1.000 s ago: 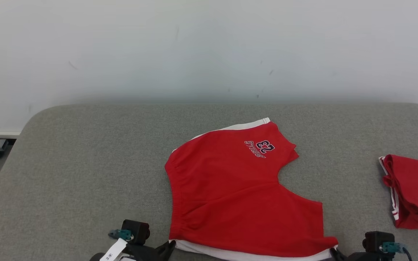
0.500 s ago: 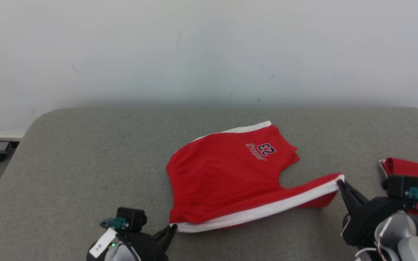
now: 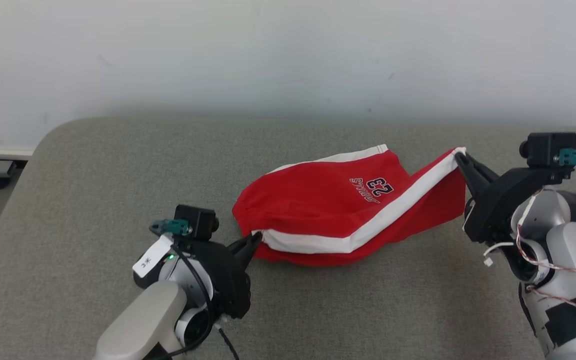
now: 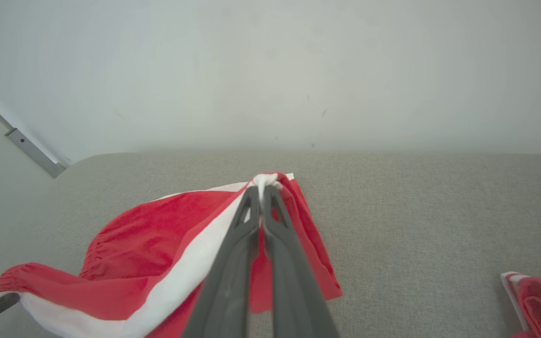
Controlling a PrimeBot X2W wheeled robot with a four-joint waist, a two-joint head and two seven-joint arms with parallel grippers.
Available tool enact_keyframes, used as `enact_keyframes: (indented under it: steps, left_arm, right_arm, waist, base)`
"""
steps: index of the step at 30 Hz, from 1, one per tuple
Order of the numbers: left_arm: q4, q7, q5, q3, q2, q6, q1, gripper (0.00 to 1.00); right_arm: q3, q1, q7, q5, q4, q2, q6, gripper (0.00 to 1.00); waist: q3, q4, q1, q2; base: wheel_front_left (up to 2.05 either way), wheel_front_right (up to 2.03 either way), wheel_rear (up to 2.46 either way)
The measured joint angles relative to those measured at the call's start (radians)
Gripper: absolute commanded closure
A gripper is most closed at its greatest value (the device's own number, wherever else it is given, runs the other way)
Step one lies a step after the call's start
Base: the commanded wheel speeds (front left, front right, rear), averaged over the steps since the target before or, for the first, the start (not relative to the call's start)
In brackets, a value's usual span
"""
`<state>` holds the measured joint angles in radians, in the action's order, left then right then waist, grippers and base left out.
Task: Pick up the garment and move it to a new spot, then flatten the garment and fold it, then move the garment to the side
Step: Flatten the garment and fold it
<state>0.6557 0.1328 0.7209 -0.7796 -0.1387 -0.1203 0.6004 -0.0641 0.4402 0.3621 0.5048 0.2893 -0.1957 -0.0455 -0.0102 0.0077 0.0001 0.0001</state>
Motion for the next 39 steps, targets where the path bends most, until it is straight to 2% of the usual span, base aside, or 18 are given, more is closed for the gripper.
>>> enact_keyframes:
  steps: [5, 14, 23, 32, 34, 35, 36, 38, 39]
  left_arm:
    - [0.013, 0.009, 0.000, 0.026, 0.040, 0.034, 0.076, 1.00]
    - [0.070, 0.016, 0.000, 0.061, 0.058, 0.093, 0.178, 1.00]
    - [0.133, 0.002, -0.002, 0.081, 0.077, 0.130, 0.258, 1.00]
    - [0.188, -0.011, -0.009, 0.074, 0.091, 0.129, 0.313, 1.00]
    - [0.195, -0.012, -0.009, 0.073, 0.092, 0.129, 0.315, 0.85]
    - [0.200, -0.016, -0.009, 0.071, 0.093, 0.129, 0.317, 0.82]
    - [0.205, -0.021, -0.010, 0.070, 0.095, 0.129, 0.322, 0.73]
    - [0.211, -0.029, -0.012, 0.067, 0.097, 0.129, 0.334, 0.64]
    - [0.214, -0.036, -0.012, 0.067, 0.098, 0.129, 0.336, 0.64]
  right_arm:
    - [-0.006, 0.101, 0.009, -0.026, 0.079, -0.004, 0.003, 1.00]
    - [0.007, 0.250, 0.003, -0.040, 0.208, 0.006, 0.051, 1.00]
    - [0.019, 0.391, -0.046, -0.041, 0.357, 0.029, 0.082, 1.00]
    - [0.026, 0.459, -0.103, -0.041, 0.475, 0.049, 0.090, 1.00]
    - [0.027, 0.465, -0.109, -0.041, 0.489, 0.052, 0.090, 1.00]
    - [0.027, 0.473, -0.116, -0.040, 0.498, 0.053, 0.090, 1.00]
    - [0.027, 0.481, -0.123, -0.040, 0.508, 0.055, 0.089, 1.00]
    - [0.027, 0.498, -0.136, -0.040, 0.527, 0.060, 0.087, 1.00]
    - [0.027, 0.504, -0.144, -0.040, 0.537, 0.063, 0.084, 1.00]
  waist:
    - [-0.050, 0.011, 0.0001, 0.0000]
    - [-0.147, 0.027, 0.0001, 0.0001]
    - [-0.235, 0.036, 0.0002, 0.0001]
    - [-0.268, 0.043, 0.0001, 0.0001]
    - [-0.270, 0.043, 0.0001, 0.0001]
    - [-0.271, 0.044, 0.0001, 0.0002]
    - [-0.273, 0.044, 0.0001, 0.0001]
    - [-0.276, 0.046, 0.0001, 0.0001]
    - [-0.277, 0.047, 0.0001, 0.0001]
  base:
    - [0.00, 0.00, 0.00]
    - [0.00, 0.00, 0.00]
    - [0.00, 0.00, 0.00]
    - [0.00, 0.00, 0.00]
    - [0.00, 0.00, 0.00]
    - [0.00, 0.00, 0.00]
    - [0.00, 0.00, 0.00]
    - [0.00, 0.00, 0.00]
    - [0.00, 0.00, 0.00]
